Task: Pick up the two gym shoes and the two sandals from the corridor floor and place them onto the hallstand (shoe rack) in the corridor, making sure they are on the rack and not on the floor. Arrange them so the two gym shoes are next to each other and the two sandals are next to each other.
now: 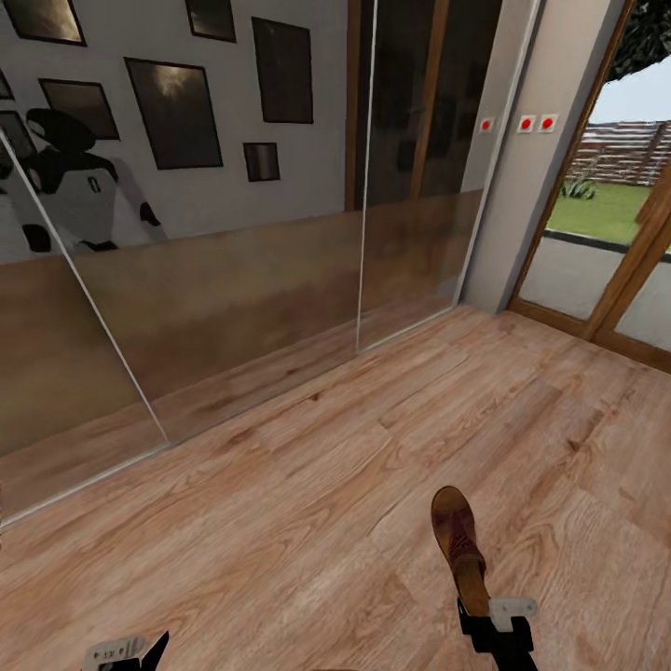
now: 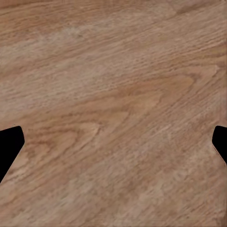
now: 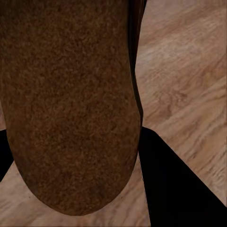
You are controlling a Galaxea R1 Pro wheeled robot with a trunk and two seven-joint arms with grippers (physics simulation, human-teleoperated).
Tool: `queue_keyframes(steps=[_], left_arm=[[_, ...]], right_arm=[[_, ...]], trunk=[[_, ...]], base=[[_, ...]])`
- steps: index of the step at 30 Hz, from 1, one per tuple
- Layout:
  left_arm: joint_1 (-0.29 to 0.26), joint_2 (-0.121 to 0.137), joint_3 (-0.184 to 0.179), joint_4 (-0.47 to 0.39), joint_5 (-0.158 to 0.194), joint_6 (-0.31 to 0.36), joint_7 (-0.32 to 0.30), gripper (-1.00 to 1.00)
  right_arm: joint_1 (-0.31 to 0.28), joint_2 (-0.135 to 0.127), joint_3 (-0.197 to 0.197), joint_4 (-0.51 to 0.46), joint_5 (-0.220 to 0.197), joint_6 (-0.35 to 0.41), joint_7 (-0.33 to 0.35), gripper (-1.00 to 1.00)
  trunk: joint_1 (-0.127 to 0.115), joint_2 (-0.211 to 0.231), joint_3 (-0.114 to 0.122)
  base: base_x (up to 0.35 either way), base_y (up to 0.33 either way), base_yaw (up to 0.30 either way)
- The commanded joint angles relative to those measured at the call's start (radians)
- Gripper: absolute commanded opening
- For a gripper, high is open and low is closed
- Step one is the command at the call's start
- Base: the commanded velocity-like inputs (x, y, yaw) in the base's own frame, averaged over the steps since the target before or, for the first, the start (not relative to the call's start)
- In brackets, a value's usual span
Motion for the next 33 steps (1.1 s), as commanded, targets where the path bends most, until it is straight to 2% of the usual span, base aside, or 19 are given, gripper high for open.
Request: queue_keyframes(steps=[1, 33], left_arm=[[-0.001, -0.001, 0.008, 0.000, -0.011, -0.006, -0.005, 1.00], [-0.001, -0.001, 0.010, 0.000, -0.011, -0.006, -0.005, 1.00]], right_arm=[[0.000, 0.000, -0.008, 0.001, 0.008, -0.002, -0.002, -1.00], [0.000, 0.000, -0.008, 0.001, 0.008, -0.003, -0.002, -1.00]], trunk=[[0.000, 0.000, -0.001], [0.000, 0.000, -0.001]], base=[[0.282, -0.167, 0.244], [0.266, -0.173, 0.275]])
